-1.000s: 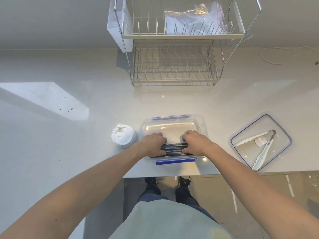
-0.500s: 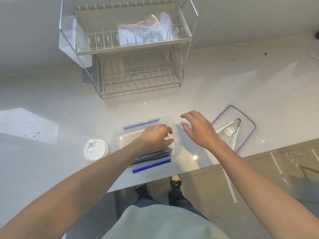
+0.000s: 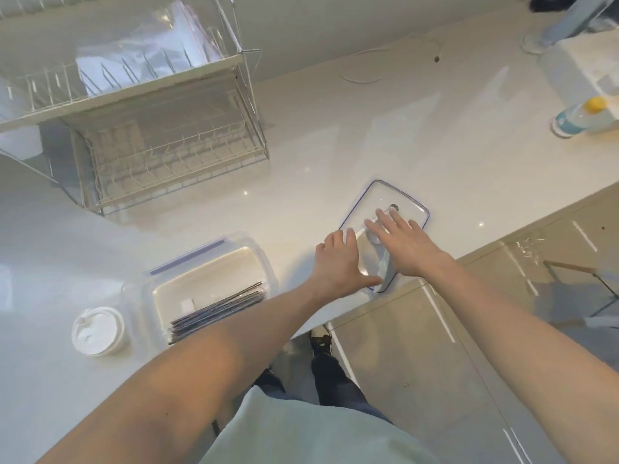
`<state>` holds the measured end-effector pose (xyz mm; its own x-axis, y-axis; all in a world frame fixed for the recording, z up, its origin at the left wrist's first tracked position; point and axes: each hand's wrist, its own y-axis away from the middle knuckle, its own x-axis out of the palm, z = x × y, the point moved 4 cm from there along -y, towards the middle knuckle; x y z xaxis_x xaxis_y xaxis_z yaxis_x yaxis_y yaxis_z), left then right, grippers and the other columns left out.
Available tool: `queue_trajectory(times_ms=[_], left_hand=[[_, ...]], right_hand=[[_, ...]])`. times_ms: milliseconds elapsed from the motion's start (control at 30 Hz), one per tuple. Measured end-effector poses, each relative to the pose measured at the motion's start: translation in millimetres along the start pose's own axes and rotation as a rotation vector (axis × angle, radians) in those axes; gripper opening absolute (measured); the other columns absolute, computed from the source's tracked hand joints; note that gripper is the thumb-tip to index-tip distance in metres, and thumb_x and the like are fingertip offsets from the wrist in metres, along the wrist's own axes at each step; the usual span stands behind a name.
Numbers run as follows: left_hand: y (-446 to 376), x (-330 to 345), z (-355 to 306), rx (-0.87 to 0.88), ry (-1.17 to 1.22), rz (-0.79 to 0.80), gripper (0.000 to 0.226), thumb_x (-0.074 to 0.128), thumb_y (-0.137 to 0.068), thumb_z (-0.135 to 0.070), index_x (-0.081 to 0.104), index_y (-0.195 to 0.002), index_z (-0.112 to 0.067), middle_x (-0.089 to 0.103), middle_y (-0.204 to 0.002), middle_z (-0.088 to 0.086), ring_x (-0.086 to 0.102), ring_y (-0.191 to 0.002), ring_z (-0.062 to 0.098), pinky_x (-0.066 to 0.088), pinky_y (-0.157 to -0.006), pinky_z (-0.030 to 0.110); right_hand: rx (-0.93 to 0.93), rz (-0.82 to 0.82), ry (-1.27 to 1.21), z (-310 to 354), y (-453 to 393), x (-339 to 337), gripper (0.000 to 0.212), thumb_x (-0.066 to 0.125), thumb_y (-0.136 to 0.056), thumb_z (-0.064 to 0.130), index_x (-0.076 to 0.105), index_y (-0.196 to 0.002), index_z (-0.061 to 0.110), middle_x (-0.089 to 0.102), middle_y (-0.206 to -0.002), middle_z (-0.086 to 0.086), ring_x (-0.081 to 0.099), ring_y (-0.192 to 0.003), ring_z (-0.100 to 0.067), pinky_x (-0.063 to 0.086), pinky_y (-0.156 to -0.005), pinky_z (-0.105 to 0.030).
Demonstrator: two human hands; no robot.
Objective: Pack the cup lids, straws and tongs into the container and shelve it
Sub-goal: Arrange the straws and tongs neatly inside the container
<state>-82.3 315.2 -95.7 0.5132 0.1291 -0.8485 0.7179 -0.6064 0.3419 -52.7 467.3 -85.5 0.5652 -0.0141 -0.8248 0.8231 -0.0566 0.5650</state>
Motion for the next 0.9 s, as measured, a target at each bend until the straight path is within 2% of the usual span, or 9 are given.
queue_trajectory(times_ms=[133,233,300,433,533,600,667,733,900], left_hand=[[-8,21,-19,-0.024,-0.022,0.029,0.134,0.072,-0.06,-0.08,0.017,-0.156,-0.004,0.039,-0.148,0.011,0.038,-0.14,0.029,0.037,-0.112,0.044],[-11,27,-25,-0.046,-0.058,0.029,0.141,0.075,-0.057,-0.079,0.01,-0.157,-0.004,0.032,-0.153,0.013,0.033,-0.143,0.032,0.035,-0.114,0.047],[-12,30,-24,-0.066,-0.078,0.033,0.141,0.077,-0.057,-0.077,0.009,-0.157,-0.003,0.035,-0.149,0.015,0.036,-0.139,0.033,0.037,-0.112,0.046],[-12,28,-23,-0.044,-0.104,0.033,0.117,0.075,-0.074,-0.056,0.013,-0.157,-0.001,0.048,-0.139,0.016,0.047,-0.128,0.035,0.038,-0.106,0.045],[-7,6,-14,0.004,-0.07,-0.014,0.096,0.071,-0.078,-0.041,0.024,-0.153,-0.003,0.049,-0.135,0.014,0.049,-0.122,0.036,0.039,-0.102,0.043],[-3,-14,-1,0.04,-0.014,-0.042,0.083,0.071,-0.076,-0.031,0.035,-0.146,-0.007,0.052,-0.128,0.012,0.051,-0.113,0.035,0.041,-0.094,0.04],[5,-36,18,0.071,-0.002,-0.104,0.075,0.071,-0.072,-0.025,0.046,-0.14,-0.009,0.057,-0.121,0.012,0.054,-0.107,0.036,0.042,-0.089,0.04],[16,-58,40,0.074,0.01,-0.146,0.069,0.071,-0.074,-0.021,0.051,-0.139,-0.012,0.06,-0.121,0.012,0.054,-0.108,0.036,0.042,-0.09,0.041],[55,-104,106,0.017,0.062,-0.183,0.064,0.066,-0.079,-0.011,0.055,-0.141,-0.018,0.063,-0.126,0.007,0.054,-0.112,0.029,0.045,-0.096,0.038]], right_hand=[[0.03,0.008,0.021,-12,-6,11,0.095,0.057,-0.092,-0.001,-0.002,-0.163,0.023,-0.006,-0.172,-0.003,-0.005,-0.158,-0.031,0.019,-0.124,-0.052],[0.011,-0.066,0.058,-14,-16,10,0.098,0.066,-0.084,0.003,0.009,-0.161,0.023,0.017,-0.163,-0.011,0.013,-0.153,-0.036,0.033,-0.115,-0.05],[-0.004,-0.095,0.114,-14,-21,9,0.092,0.068,-0.08,0.004,0.02,-0.156,0.023,0.027,-0.153,-0.013,0.021,-0.147,-0.037,0.037,-0.11,-0.048],[-0.017,-0.111,0.119,-16,-26,4,0.068,0.063,-0.082,0.005,0.04,-0.144,0.019,0.029,-0.155,-0.013,0.015,-0.152,-0.034,0.025,-0.117,-0.05],[-0.092,-0.166,0.025,-19,-23,-11,0.059,0.068,-0.084,0.019,0.049,-0.139,0.015,0.047,-0.145,-0.01,0.035,-0.144,-0.03,0.026,-0.118,-0.049],[-0.138,-0.219,-0.039,-18,-19,-29,0.056,0.076,-0.083,0.033,0.056,-0.132,0.014,0.058,-0.131,-0.008,0.049,-0.128,-0.031,0.036,-0.108,-0.043],[-0.173,-0.262,-0.086,-7,-18,-48,0.059,0.081,-0.08,0.041,0.06,-0.128,0.015,0.06,-0.122,-0.008,0.052,-0.117,-0.031,0.042,-0.096,-0.04],[-0.216,-0.298,-0.093,13,-18,-64,0.056,0.08,-0.082,0.042,0.061,-0.127,0.015,0.06,-0.118,-0.008,0.052,-0.113,-0.031,0.044,-0.09,-0.04],[-0.344,-0.353,-0.061,85,-23,-93,0.042,0.071,-0.088,0.036,0.062,-0.124,0.018,0.061,-0.112,-0.006,0.054,-0.107,-0.03,0.045,-0.085,-0.041]])
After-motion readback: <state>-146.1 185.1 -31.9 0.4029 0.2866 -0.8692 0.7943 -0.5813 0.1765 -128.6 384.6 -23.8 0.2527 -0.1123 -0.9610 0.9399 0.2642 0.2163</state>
